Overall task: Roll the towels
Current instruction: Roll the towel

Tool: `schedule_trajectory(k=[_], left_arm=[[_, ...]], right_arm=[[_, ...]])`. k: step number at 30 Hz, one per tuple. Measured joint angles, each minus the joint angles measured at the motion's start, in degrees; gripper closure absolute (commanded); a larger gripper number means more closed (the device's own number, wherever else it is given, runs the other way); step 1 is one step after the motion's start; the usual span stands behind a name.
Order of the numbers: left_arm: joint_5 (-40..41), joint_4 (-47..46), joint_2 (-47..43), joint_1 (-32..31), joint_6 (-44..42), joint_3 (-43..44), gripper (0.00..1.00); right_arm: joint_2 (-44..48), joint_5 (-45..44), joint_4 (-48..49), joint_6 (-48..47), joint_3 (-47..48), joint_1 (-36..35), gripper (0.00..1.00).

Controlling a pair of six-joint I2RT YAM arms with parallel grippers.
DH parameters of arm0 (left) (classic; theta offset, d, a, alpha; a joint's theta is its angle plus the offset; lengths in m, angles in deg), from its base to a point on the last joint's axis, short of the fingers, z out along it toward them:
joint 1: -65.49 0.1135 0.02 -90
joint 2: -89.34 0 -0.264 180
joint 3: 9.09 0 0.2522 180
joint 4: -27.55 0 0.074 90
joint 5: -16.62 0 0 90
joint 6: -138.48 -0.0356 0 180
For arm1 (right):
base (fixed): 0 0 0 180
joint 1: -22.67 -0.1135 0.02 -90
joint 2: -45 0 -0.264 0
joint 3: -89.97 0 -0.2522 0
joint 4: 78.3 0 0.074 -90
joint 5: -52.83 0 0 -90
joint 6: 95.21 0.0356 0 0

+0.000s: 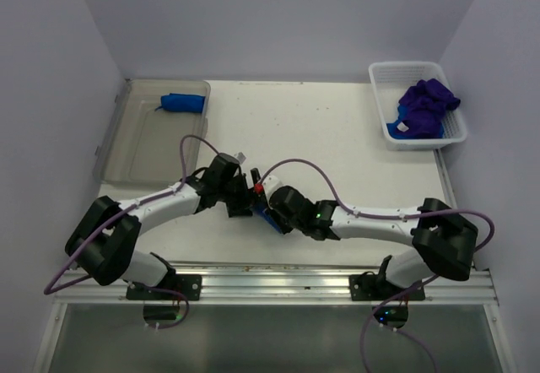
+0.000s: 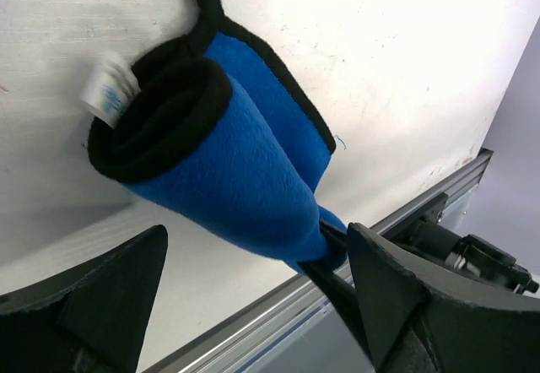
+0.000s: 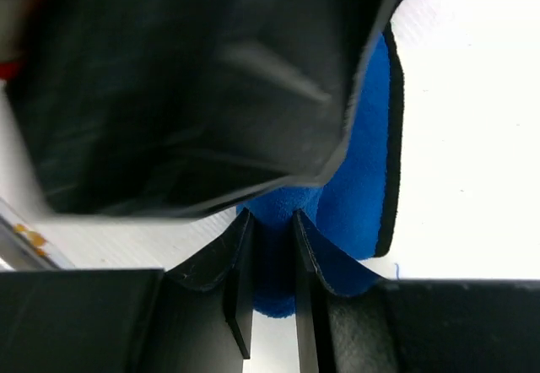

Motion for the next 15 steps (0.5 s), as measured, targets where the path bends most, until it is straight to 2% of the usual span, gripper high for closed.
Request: schedule_trajectory(k=[5,15], left_arm=[[-0.02,0.57,-1.27,0.24,-0.37,-0.07,0.07],[-0.31,-0.20,-0.33,0.24,-0.46,-2.86,0.07]], right_arm=[[0.31,15.89,0.76,3.72,-0.17,8.22,0.79],[-4.11,42.97,6.97,11.89,-1.29,19.78,0.80]])
